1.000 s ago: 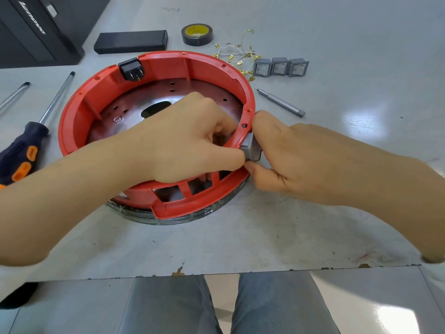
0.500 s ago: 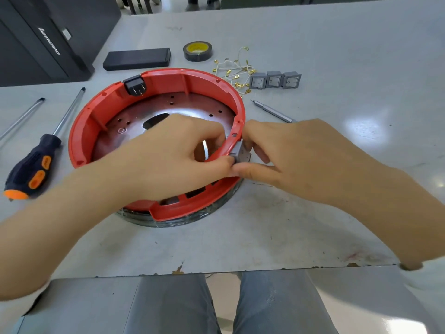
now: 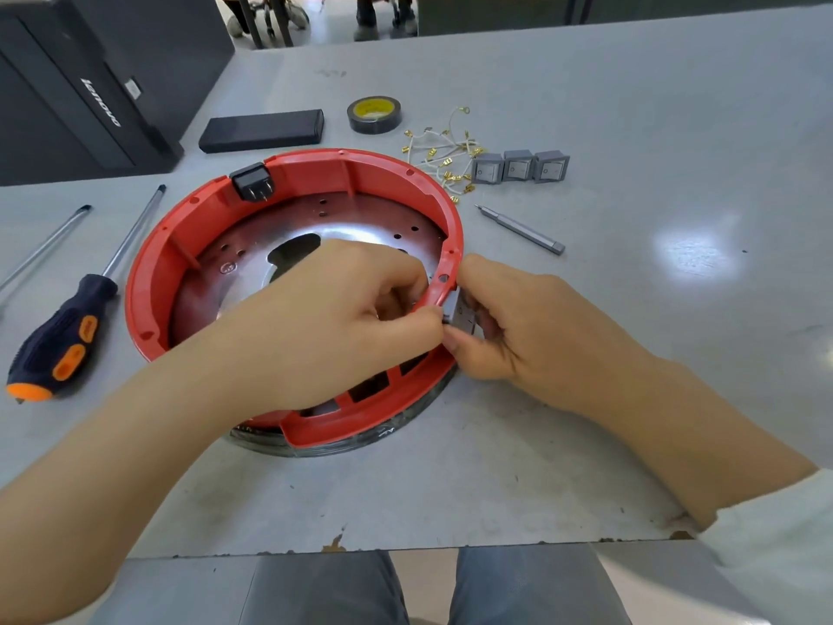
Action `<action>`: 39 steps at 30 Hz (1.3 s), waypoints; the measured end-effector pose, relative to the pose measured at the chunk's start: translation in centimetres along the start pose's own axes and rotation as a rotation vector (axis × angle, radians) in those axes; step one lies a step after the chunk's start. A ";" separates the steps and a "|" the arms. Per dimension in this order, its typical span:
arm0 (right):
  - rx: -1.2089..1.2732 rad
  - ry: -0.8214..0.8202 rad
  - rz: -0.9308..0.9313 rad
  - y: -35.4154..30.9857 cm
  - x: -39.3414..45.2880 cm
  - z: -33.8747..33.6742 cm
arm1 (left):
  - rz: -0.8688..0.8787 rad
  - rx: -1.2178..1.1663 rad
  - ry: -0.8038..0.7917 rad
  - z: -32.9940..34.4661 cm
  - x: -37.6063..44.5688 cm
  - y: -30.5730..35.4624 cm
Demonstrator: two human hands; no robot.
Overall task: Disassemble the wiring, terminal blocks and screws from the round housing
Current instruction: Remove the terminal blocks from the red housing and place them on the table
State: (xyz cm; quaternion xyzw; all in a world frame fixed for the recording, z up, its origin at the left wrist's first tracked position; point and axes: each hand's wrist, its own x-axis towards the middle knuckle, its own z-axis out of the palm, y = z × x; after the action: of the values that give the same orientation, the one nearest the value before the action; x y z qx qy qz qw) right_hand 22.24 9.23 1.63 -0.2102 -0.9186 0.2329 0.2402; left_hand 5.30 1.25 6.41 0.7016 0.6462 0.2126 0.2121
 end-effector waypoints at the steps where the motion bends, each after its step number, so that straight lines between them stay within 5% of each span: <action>1: 0.008 -0.015 0.017 0.0 0.0 0.0 | 0.000 -0.029 -0.018 0.0 0.0 -0.1; 8: 0.006 0.022 0.012 0.0 -0.3 -0.1 | 0.016 -0.103 -0.044 0.0 0.1 -0.1; 13: 0.039 0.065 0.070 0.0 -0.6 -0.2 | -0.138 -0.160 -0.006 -0.5 0.7 0.3; 20: 0.124 0.081 0.056 0.6 -0.8 -0.3 | -0.137 -0.011 0.064 0.9 2.7 0.6; 31: 0.688 0.105 0.349 2.3 0.4 -3.4 | -0.108 -0.039 0.085 1.1 2.2 -0.1; 39: -0.117 0.264 0.647 11.8 3.5 -6.6 | -0.110 -0.040 0.096 1.1 2.2 0.1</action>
State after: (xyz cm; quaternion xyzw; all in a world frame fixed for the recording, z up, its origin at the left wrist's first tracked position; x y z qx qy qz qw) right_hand 26.26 22.62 1.68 -0.5319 -0.7773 0.2149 0.2585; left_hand 6.17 3.40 5.58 0.6497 0.6887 0.2472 0.2061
